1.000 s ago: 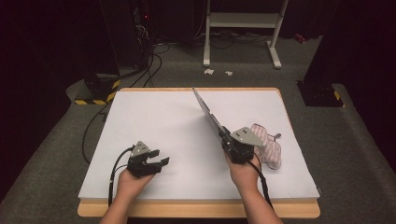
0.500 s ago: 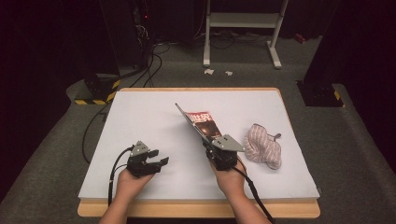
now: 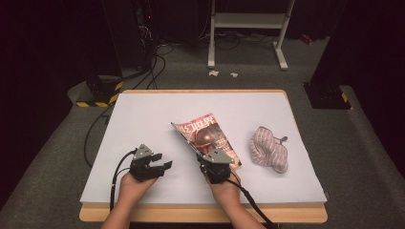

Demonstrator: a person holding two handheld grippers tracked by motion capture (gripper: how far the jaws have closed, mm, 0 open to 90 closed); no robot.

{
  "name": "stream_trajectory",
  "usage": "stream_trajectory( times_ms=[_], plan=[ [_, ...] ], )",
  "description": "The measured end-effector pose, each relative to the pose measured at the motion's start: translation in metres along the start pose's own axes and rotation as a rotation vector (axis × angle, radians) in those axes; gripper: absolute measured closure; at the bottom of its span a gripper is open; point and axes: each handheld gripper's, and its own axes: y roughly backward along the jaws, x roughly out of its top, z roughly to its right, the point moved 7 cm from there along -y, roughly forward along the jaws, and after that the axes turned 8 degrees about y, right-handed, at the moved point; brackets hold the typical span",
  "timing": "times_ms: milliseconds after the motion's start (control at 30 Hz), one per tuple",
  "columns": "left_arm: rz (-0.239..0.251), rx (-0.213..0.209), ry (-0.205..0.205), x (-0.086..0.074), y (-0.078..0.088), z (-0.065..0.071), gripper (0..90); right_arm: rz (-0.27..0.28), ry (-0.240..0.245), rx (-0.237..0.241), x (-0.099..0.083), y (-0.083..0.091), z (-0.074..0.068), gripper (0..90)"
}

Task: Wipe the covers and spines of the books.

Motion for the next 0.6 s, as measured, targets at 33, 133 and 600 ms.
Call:
stream_trajectory(
  times_ms=[33,133,600],
  plan=[
    [-0.001,0.001,-0.001,0.0,0.0,0.0,41.0,-0.003,-0.001,0.006,-0.002,-0.001,-0.002,82.1],
    [-0.003,0.001,-0.003,0.0,-0.001,0.0,41.0,-0.014,0.024,0.003,-0.005,-0.004,-0.01,80.3],
    [-0.027,0.006,-0.014,-0.005,-0.006,0.003,39.9,-0.047,0.045,0.122,-0.008,-0.006,-0.038,48.5]
  ],
)
